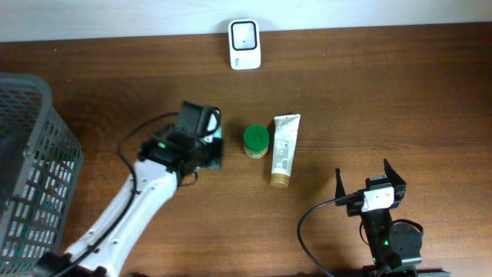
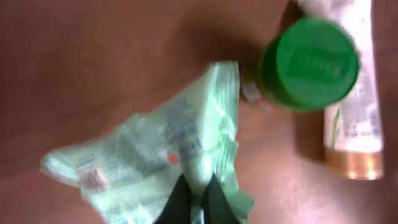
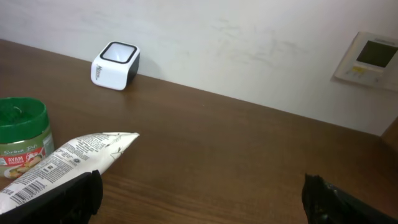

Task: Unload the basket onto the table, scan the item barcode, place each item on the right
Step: 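Place the glove packet on the table beside the jar, then reach the left gripper into the basket and grasp the orange packet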

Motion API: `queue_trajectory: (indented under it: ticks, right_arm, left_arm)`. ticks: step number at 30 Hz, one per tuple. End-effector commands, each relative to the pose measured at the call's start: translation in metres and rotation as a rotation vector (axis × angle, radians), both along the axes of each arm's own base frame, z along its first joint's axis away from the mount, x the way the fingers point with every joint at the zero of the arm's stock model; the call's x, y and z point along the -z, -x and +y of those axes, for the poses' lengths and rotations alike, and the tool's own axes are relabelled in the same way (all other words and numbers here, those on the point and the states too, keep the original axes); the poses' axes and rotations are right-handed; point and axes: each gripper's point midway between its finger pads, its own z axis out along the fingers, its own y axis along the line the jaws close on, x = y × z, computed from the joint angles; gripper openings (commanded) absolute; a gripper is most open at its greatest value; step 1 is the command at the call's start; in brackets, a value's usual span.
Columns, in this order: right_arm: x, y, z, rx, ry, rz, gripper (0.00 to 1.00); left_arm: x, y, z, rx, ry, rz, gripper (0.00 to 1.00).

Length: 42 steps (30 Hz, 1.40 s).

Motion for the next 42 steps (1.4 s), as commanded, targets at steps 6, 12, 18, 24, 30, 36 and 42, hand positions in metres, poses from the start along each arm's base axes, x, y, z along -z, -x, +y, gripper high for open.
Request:
queue_trajectory:
  ticks: [6,12,18,24,30,36,42]
  right_arm:
    - [0.002,0.000,0.001,-0.004,-0.011,0.004,0.98]
    - [0.002,0.000,0.001,-0.004,-0.011,0.004,0.98]
    - [0.002,0.000,0.001,-0.004,-0.011,0.004,0.98]
    - [0.002,0.000,0.001,-0.004,-0.011,0.004,0.98]
    - [0.002,0.000,0.001,-0.004,-0.011,0.004,0.98]
    - [0.002,0.000,0.001,-0.004,-0.011,0.004,0.99]
    - [0.002,0.000,0.001,-0.004,-0.011,0.004,0.98]
  left_arm:
    - [0.044,0.025,-0.030,0.049,0.045,-0.008,0.56]
    - [0.020,0.009,-0.027,0.023,0.063,-0.044,0.78]
    - [-0.088,-0.018,0.005,0.002,0.015,-0.089,0.79]
    - [-0.218,-0.036,0.086,-0.180,-0.008,-0.278,0.82]
    - [-0.257,-0.016,0.216,-0.503,-0.084,-0.313,0.82]
    - [-0.232,-0.021,0.271,-0.645,-0.103,-0.233,0.82]
    - [-0.206,-0.039,0.290,-0.674,-0.112,-0.173,0.90]
